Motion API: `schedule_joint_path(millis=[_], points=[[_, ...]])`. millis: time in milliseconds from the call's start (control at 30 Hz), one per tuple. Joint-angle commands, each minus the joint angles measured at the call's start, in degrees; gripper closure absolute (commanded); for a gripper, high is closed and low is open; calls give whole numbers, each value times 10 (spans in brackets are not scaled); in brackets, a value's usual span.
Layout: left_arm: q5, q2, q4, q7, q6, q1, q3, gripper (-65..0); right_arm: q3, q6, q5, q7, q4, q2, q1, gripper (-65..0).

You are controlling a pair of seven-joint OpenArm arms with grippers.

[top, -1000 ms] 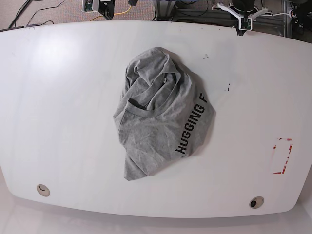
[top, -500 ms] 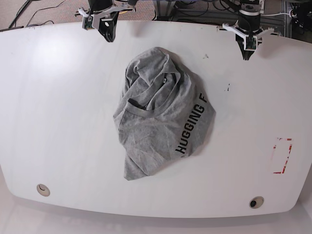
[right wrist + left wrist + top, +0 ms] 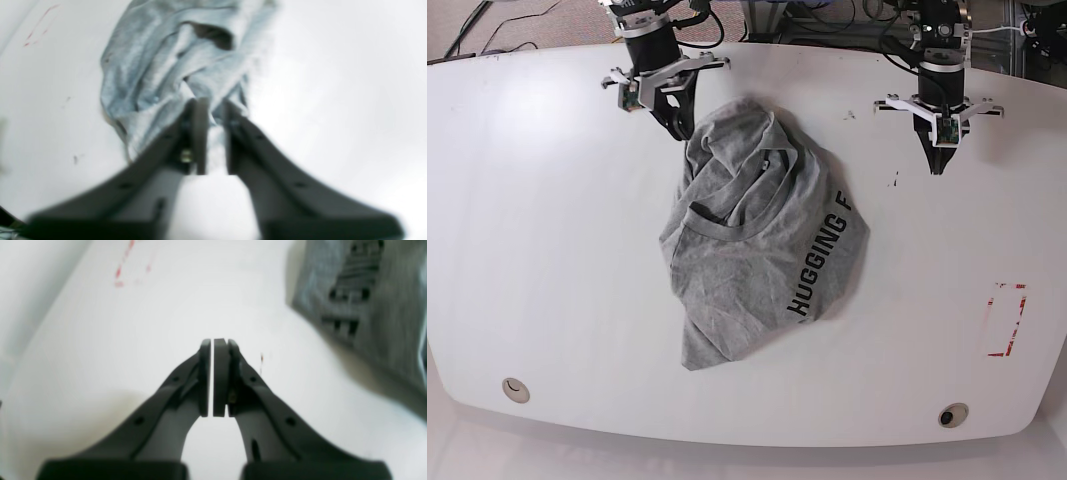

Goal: Layout the t-shirt on the table in an organized manner, then fold the t-shirt properly
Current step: 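Move both grippers down toward the crumpled grey t-shirt, then grasp a fold of the grey t-shirt with the right gripper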

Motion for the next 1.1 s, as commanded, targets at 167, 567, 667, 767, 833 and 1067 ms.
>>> schedule_joint_path(millis=[167, 567, 667, 767, 833, 1067], points=[[-4, 3, 12, 18, 4, -33, 2, -14, -26, -1, 5, -2, 12, -1, 46, -285], [-5, 4, 12, 56, 4, -84, 5, -354, -24, -1, 7, -104, 9, -2, 151, -296], [-5, 4, 12, 57, 4, -92, 11, -379, -23, -1, 7, -129, 8, -2, 178, -296], [-5, 4, 12, 57, 4, -95, 15, -379, -12, -1, 7, -156, 4, -2, 206, -293], [-5, 2, 12, 57, 4, -100, 24, -379, 0, -1, 8, -176, -1, -5, 226, -293], [-4, 0, 12, 57, 4, -100, 31, -379, 49, -2, 72, -241, -36, -13, 283, -292]])
